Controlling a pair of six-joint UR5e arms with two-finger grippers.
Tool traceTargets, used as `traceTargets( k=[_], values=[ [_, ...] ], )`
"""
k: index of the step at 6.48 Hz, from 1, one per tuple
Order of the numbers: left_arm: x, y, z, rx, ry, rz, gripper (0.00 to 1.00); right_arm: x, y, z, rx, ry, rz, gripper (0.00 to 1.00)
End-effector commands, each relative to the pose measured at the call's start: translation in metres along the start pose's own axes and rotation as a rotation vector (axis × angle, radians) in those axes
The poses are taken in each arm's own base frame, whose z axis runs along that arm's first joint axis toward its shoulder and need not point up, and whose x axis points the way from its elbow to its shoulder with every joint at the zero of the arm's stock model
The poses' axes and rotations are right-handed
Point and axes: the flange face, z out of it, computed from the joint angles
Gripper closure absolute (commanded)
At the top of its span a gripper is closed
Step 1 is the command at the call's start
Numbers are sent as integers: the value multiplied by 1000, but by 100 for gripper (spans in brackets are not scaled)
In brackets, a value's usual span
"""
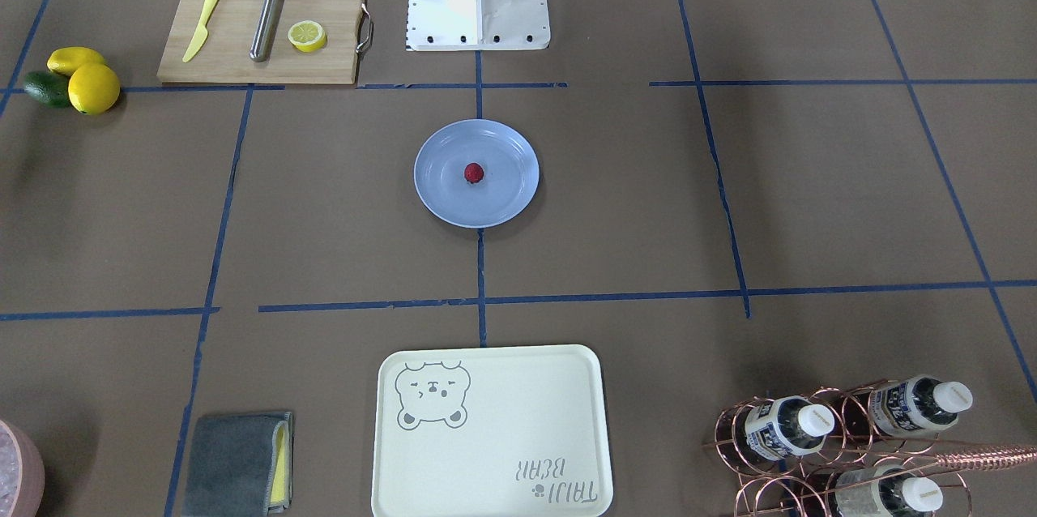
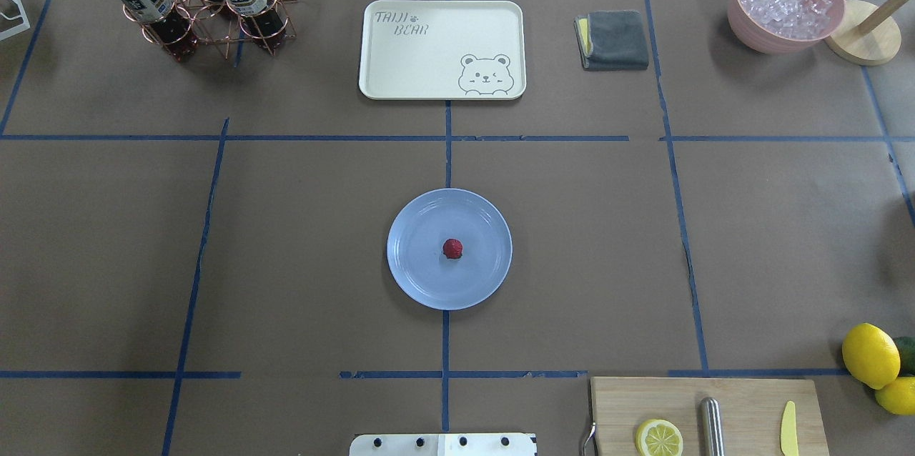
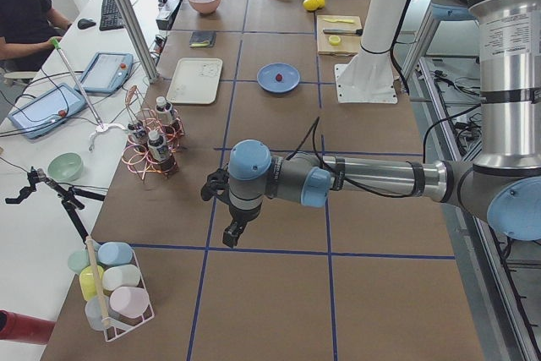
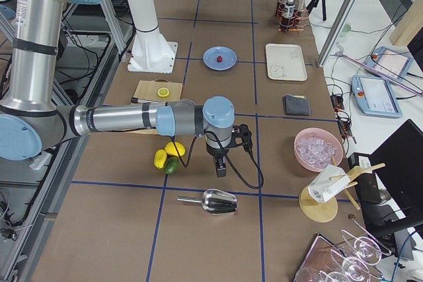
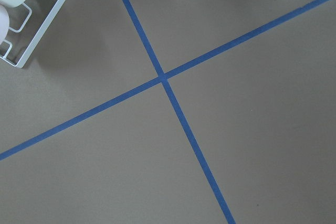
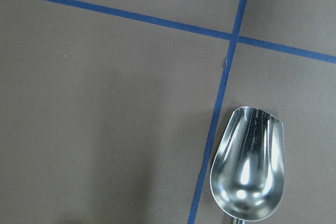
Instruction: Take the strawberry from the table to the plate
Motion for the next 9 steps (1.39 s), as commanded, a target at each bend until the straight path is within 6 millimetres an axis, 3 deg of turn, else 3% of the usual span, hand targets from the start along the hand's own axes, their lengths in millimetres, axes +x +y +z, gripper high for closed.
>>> traceTargets(
  k=[1,4,6,9],
  values=[
    [0,0,0,0,0,-8,0,4,5,5,-16,-9,18,0],
    [3,1,2,-2,52,-99,0,5,10,8,-56,-33,130,0],
    [-3,7,12,-15,65,-141,0,3,11,8,-50,-32,121,0],
    [-2,7,11,-9,64,-130,0,2,8,6,-47,-32,117,0]
  ],
)
